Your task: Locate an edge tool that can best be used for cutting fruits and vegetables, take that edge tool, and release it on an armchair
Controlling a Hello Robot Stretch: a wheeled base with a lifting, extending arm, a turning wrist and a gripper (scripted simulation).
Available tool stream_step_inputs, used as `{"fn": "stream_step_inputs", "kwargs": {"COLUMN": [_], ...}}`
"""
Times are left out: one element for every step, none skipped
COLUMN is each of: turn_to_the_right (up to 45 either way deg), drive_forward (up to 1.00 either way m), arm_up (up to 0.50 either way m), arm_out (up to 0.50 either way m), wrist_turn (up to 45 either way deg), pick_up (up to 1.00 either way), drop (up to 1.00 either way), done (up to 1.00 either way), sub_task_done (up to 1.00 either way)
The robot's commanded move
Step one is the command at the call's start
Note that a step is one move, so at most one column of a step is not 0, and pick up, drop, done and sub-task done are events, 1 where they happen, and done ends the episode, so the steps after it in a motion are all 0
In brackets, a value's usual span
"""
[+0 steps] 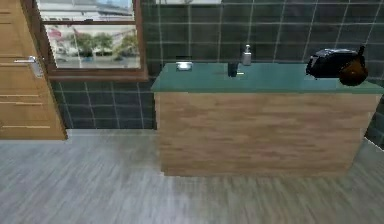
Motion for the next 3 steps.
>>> {"fn": "stream_step_inputs", "kwargs": {"turn_to_the_right": [-3.0,0.0,0.0], "drive_forward": [0.00,1.00,0.20], "arm_up": [0.00,0.00,0.00], "arm_out": [0.00,0.00,0.00], "wrist_turn": [0.0,0.0,0.0], "pick_up": [0.00,0.00,0.00], "drop": [0.00,0.00,0.00], "done": [0.00,0.00,0.00], "sub_task_done": [0.00,0.00,0.00]}}
